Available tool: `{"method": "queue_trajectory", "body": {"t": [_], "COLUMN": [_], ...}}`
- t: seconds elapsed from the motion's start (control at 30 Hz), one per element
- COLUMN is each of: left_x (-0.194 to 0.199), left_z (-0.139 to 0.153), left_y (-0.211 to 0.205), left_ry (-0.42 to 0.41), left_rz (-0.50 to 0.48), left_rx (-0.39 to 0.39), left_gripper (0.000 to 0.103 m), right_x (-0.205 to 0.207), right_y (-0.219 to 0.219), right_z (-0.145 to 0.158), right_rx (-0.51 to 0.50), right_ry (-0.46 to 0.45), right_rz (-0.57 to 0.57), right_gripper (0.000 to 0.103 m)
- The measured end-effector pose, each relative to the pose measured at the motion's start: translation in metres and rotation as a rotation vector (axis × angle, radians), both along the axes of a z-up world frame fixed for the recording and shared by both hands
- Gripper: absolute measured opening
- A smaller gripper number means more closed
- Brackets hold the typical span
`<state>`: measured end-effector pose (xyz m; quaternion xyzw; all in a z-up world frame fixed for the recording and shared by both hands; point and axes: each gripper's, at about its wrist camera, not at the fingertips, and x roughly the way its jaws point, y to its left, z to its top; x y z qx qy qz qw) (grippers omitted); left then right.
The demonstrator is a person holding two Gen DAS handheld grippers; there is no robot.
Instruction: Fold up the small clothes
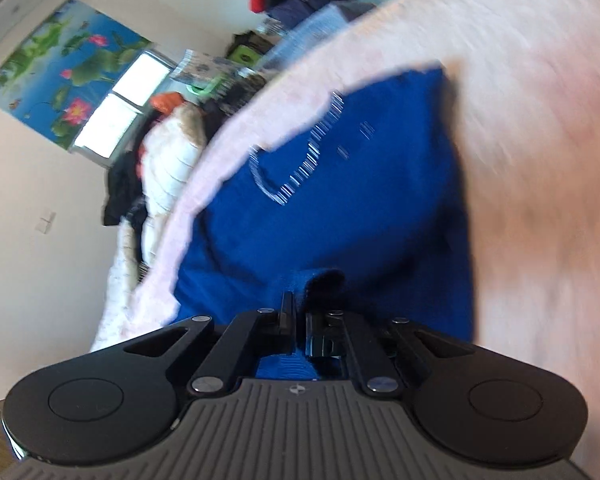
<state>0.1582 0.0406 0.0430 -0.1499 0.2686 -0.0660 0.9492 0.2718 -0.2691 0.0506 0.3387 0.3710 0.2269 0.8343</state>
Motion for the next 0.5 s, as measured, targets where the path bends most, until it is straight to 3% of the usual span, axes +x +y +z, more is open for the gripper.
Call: {"method": "queue_trajectory", "body": {"t": [0.13, 0.2, 0.27, 0.37, 0.5], "left_x": [0.018, 0.024, 0.032, 0.054, 0.094], "left_z": [0.002, 0.006, 0.012, 0.018, 0.018], "left_y": [-0.011, -0.013, -0.015, -0.014, -0.004], "left_ry": [-0.012, -0.024, -0.051, -0.079, -0.021], "left_rz": [-0.008, -0.028, -0.040, -0.027, 0.003], "left_rx": [0.032, 0.036, 0.060, 0.112, 0.080], "left_gripper": [0.103, 0.103, 0.103, 0.103, 0.103], "right_x": [0.023, 0.033, 0.053, 0.085, 0.094], "right_y": [-0.023, -0.041, -0.070, -0.102, -0.107], "right_z": [0.061, 0.074, 0.060, 0.006, -0.025], "right_rx": [0.051, 0.004, -0.012, -0.038, -0.045], "right_ry": [-0.148, -0.181, -0.120, 0.060, 0.088], "right_rz": [-0.013, -0.045, -0.105, -0.172, -0.185], "right_gripper": [0.010, 0.009, 0.009, 0.010, 0.010]}}
